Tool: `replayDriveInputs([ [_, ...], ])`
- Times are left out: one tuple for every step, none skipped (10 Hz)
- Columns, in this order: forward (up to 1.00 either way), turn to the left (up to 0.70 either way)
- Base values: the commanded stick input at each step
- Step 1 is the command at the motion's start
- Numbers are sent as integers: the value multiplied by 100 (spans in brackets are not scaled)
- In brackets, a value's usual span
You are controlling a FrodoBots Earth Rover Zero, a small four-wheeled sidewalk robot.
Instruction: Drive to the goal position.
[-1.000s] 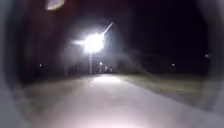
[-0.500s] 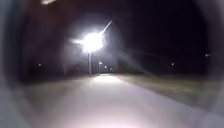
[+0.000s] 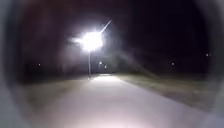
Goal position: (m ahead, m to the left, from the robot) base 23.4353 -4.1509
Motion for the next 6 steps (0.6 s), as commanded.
replayDriveInputs([
  [70, 14],
  [70, 14],
  [70, 0],
  [70, 0],
  [70, 0],
  [70, 0],
])
